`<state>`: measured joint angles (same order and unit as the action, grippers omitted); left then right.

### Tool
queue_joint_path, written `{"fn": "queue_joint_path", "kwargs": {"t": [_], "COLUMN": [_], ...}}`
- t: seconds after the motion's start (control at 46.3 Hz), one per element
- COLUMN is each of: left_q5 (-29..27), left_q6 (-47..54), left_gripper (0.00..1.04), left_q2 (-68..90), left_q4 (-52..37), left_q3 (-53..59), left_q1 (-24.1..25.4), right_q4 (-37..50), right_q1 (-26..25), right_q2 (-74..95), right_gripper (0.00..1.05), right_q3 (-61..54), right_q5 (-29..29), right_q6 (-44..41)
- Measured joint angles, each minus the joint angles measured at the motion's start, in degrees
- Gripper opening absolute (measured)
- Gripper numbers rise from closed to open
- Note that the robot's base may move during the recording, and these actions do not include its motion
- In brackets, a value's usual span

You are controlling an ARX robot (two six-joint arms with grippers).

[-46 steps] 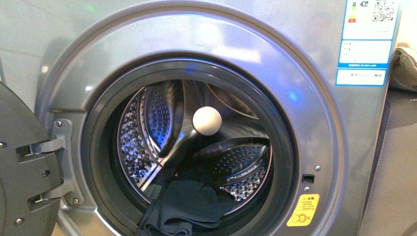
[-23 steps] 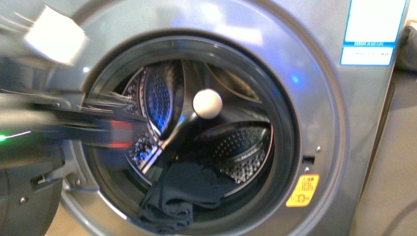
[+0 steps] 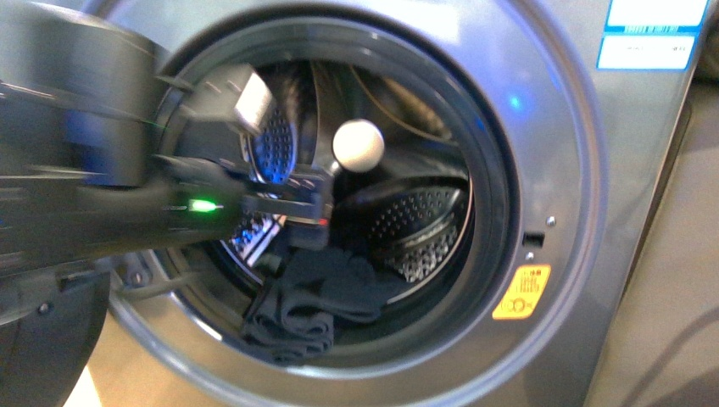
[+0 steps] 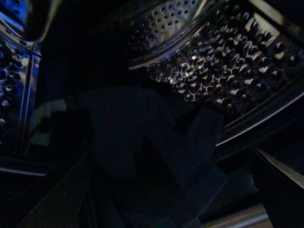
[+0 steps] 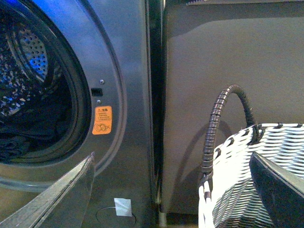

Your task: Collect clothes from washing machine

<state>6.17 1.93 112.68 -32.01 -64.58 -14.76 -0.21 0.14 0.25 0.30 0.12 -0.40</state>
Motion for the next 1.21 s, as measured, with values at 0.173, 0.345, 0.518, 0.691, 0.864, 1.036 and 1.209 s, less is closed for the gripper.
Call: {"fn": "queue_joint_path", "kwargs": {"t": [0.173,0.345,0.518,0.691,0.864,1.036,1.209], "left_q5": [2.5,3.9,4.8,2.0,-3.0,-7.3,-7.3], "left_q6": [-0.7,0.1,2.3,3.7,6.9,8.3,9.1], "left_gripper": [0.98,0.98,0.98,0.98,0.98,0.98,0.98], "left_q2": [6.9,12.2,16.7,21.0,23.7,24.7,24.8], "left_q4": [5.6,9.5,15.3,24.6,31.6,35.4,40.0], "left_q3": [-7.5,-14.0,-20.5,-27.4,-32.8,-34.7,-36.0], "left_q1": [-0.1,-0.6,-1.0,-1.0,-0.6,-0.2,-0.2], "right_q4": [0.0,0.0,0.0,0.0,0.0,0.0,0.0], "right_q1": [0.0,0.0,0.0,0.0,0.0,0.0,0.0], "right_q2": [0.0,0.0,0.0,0.0,0.0,0.0,0.0], "right_gripper": [0.97,0.97,0.97,0.97,0.97,0.97,0.97], "right_q3": [0.0,0.0,0.0,0.0,0.0,0.0,0.0], "right_q5": [0.0,0.0,0.0,0.0,0.0,0.0,0.0], "right_q6": [0.0,0.0,0.0,0.0,0.0,0.0,0.0]}}
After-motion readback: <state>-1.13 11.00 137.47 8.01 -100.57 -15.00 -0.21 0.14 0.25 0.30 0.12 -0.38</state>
